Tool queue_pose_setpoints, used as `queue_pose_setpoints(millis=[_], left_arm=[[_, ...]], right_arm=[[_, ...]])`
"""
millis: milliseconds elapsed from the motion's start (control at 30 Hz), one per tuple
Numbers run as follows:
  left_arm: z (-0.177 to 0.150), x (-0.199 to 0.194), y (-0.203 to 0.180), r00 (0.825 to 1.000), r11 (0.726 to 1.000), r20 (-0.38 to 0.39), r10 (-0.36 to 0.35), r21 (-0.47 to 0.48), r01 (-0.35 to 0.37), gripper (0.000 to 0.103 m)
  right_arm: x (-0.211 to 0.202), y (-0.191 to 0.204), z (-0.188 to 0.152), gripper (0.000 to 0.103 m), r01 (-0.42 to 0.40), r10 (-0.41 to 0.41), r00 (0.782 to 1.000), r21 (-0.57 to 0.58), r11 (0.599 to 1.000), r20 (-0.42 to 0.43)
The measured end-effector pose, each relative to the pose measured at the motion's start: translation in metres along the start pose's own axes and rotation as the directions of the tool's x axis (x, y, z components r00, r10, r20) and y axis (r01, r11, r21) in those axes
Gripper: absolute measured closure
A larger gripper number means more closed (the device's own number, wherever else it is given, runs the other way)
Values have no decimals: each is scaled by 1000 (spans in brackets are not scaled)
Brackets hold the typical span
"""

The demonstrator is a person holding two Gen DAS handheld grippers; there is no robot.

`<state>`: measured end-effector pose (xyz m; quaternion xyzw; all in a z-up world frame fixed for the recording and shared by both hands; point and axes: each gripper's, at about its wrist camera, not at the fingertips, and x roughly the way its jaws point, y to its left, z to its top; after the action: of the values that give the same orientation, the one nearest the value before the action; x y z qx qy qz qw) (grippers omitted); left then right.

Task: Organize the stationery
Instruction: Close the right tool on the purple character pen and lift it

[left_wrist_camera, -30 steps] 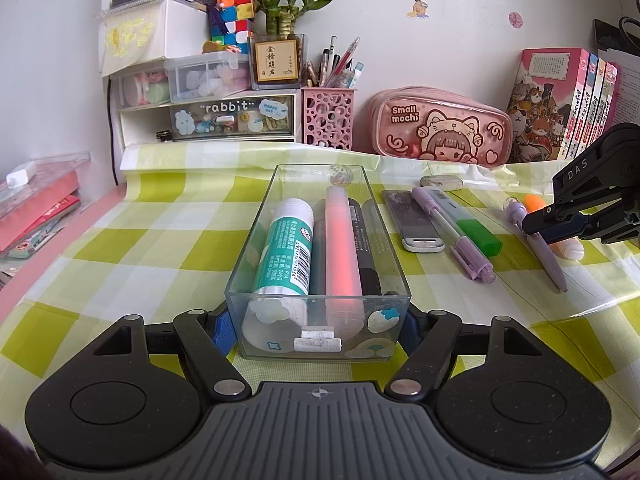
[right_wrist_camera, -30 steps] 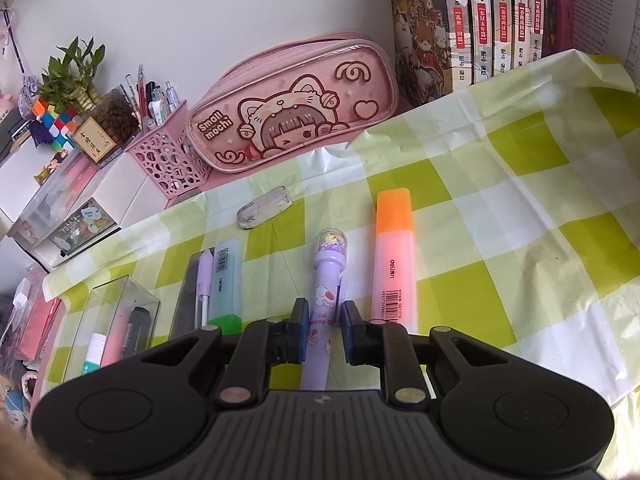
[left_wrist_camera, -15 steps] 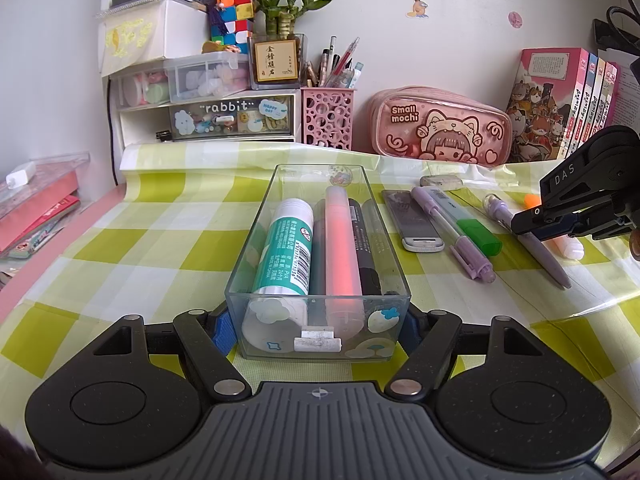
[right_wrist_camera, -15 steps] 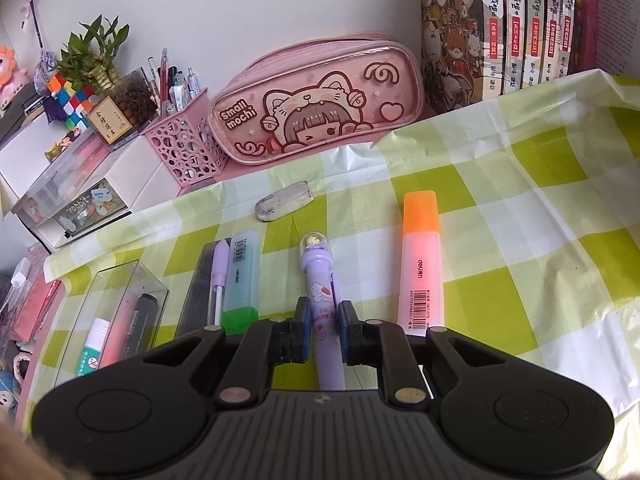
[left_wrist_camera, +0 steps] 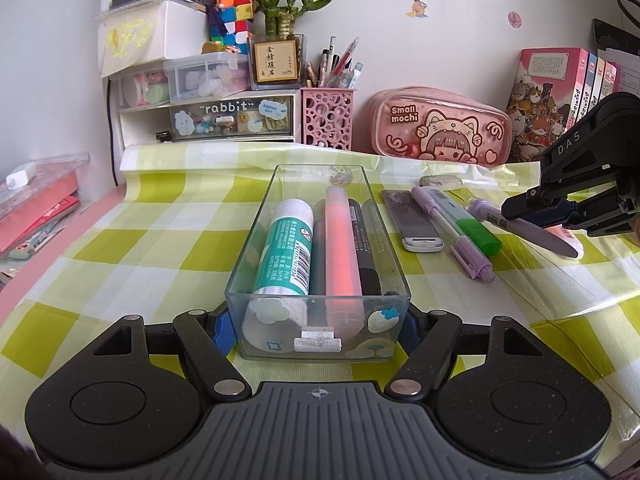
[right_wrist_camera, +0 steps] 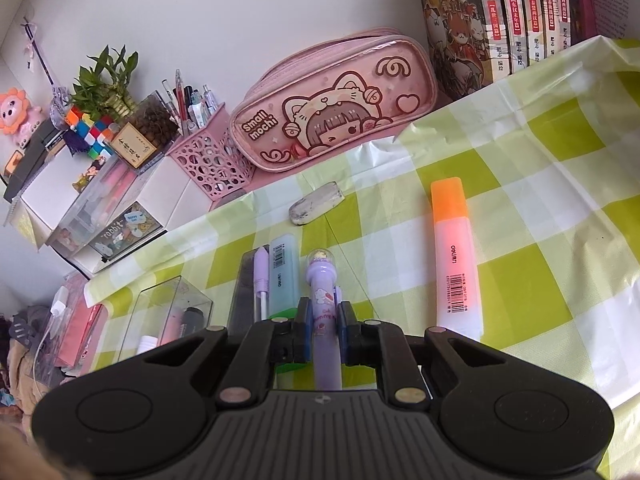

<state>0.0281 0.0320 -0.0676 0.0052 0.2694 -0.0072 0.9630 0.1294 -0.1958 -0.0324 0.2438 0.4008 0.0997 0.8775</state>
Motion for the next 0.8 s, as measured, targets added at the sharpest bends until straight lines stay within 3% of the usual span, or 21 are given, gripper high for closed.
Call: queue_pose_setpoints(millis=[167, 367, 533, 667, 800], left_arm=[[0, 0, 0, 1000, 1000, 0, 0, 0, 0, 30], [0, 0, 0, 1000, 1000, 0, 1, 0, -1, 30], [0, 0, 0, 1000, 1000, 0, 1, 1, -1, 30], [0, 0, 0, 1000, 1000, 0, 0, 2, 0, 30], [0, 0, 0, 1000, 1000, 1, 1, 2, -1, 30]], right_arm=[[4, 2, -1, 101, 8, -8, 1000, -11, 1000, -9], [15, 16, -5, 100, 74, -79, 997, -145, 987, -27], [23, 21, -1, 98, 83, -93, 995, -206, 975, -39], [23, 18, -2, 99, 76, -82, 996, -171, 982, -24], [19, 5, 0, 100, 14, -16, 999, -45, 999, -39]])
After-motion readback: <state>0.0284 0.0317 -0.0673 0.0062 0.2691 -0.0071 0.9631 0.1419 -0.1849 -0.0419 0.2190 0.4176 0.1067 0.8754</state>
